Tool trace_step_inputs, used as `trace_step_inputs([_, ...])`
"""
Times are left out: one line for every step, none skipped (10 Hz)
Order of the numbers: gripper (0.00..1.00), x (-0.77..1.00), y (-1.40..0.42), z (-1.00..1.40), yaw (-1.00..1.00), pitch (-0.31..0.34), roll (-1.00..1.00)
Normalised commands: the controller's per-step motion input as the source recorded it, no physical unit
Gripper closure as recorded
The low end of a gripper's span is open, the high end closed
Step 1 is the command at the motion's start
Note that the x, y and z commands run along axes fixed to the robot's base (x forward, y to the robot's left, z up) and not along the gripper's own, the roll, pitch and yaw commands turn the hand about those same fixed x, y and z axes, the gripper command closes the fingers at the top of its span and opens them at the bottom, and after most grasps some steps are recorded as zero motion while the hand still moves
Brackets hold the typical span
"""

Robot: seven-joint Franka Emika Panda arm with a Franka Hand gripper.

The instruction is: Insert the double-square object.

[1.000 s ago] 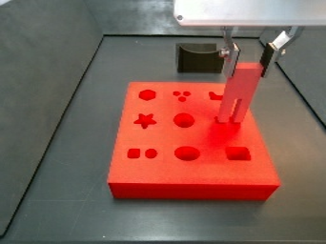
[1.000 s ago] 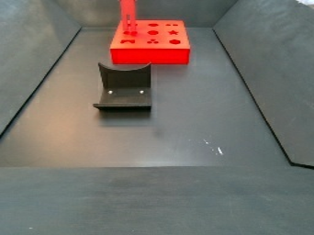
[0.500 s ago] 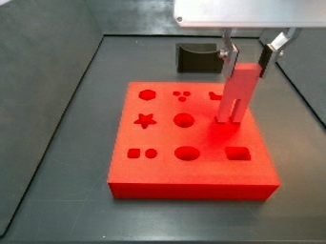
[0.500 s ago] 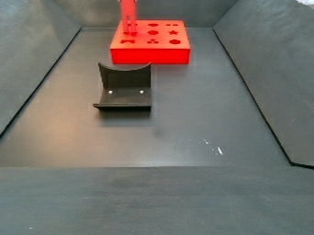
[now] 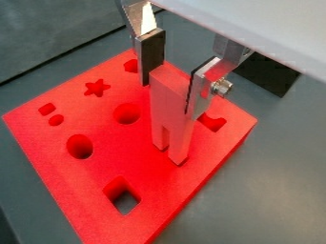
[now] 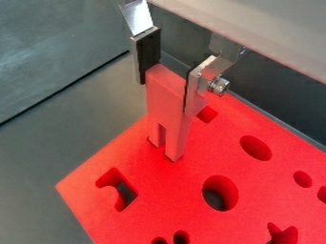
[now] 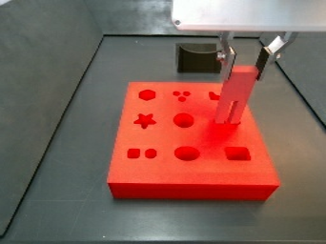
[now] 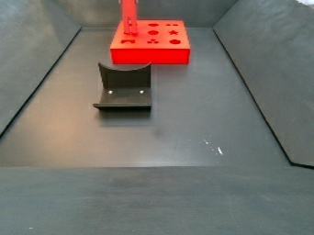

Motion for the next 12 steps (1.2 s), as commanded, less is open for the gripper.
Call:
trace_step_inputs([1.0, 0.05, 0.01, -0.2, 0.0, 0.0, 0.07])
trace_step_inputs([1.0, 0.09, 0.09, -0.23, 0.0, 0.0, 0.07])
trace_step_inputs([1.0, 0.14, 0.12, -0.21, 0.0, 0.024, 0.08])
trace_step_inputs([1.0, 0.21, 0.11, -0.17, 0.0, 0.034, 0.07])
trace_step_inputs([1.0, 0.09, 0.03, -0.18, 0.0, 0.027, 0.06])
trace_step_inputs([1.0, 0.04, 0.0, -0.26, 0.0, 0.039, 0.13])
trace_step_inputs([1.0, 0.04, -0.1, -0.46, -0.03, 0.041, 0.16])
trace_step_inputs([1.0, 0.05, -0.11, -0.63, -0.06, 0.034, 0.16])
trace_step_inputs([1.0, 0.03, -0.18, -0.64, -0.04, 0.034, 0.17])
trace_step_inputs([1.0, 0.17, -0.13, -0.68, -0.06, 0.031, 0.11])
trace_step_inputs([1.0, 0.12, -0.07, -0.69, -0.07, 0.01, 0.04])
trace_step_inputs([1.0, 0.1, -0.05, -0.68, -0.06, 0.0, 0.01])
